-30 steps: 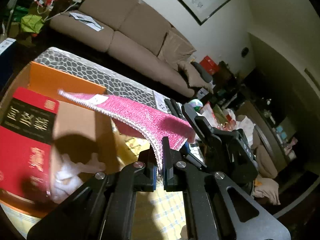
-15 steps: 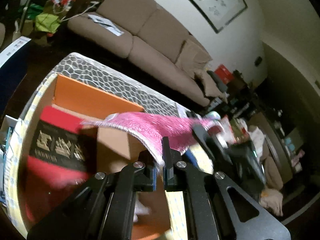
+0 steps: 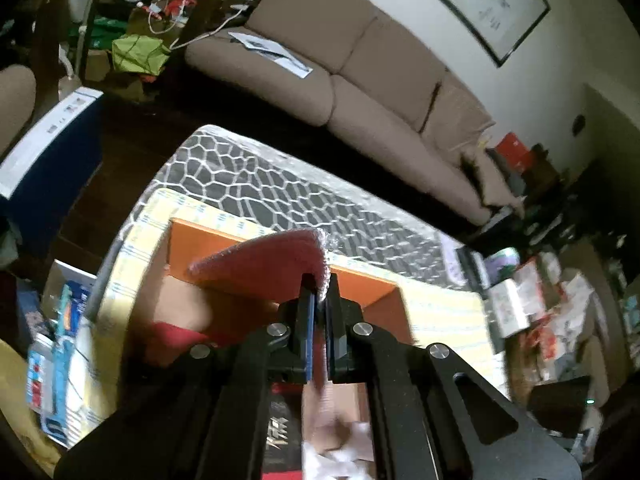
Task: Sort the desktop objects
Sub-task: 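Lower the pink cloth into the orange box and open both tools, then move both tools to the tan sponge with the black spring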
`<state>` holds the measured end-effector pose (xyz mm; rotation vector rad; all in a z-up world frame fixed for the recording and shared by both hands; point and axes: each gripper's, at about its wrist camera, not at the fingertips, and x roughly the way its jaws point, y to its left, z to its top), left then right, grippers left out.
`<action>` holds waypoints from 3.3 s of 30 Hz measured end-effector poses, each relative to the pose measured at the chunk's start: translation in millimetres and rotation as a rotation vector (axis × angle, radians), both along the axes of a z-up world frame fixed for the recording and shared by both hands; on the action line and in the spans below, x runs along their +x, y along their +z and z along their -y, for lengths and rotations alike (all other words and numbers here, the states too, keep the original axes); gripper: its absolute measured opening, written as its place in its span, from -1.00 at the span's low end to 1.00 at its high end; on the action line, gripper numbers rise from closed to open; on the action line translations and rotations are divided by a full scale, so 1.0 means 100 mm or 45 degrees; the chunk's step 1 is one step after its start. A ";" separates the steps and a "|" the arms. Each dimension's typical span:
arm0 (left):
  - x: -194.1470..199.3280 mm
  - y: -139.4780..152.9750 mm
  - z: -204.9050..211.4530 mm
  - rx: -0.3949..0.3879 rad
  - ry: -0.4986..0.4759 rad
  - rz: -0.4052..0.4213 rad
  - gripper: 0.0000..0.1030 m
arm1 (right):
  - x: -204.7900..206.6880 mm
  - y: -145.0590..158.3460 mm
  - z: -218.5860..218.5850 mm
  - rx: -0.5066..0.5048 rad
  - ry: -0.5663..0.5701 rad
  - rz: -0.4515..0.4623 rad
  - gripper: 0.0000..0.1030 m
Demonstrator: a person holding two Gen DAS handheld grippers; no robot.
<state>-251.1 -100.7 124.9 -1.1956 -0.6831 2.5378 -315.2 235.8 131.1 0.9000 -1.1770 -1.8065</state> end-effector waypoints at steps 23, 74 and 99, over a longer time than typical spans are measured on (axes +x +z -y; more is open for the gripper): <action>0.31 -0.82 -1.36 -0.149 -0.335 0.401 -0.91 | 0.09 0.06 -0.46 0.053 -0.074 0.010 -0.18; 0.63 -0.35 -2.77 -0.332 -0.387 0.195 0.88 | 0.34 -0.17 -2.09 0.670 -0.406 0.059 0.85; 0.38 -0.49 -2.86 -0.464 -0.416 0.306 0.46 | 0.19 -0.47 -0.84 1.260 -0.044 -0.349 0.85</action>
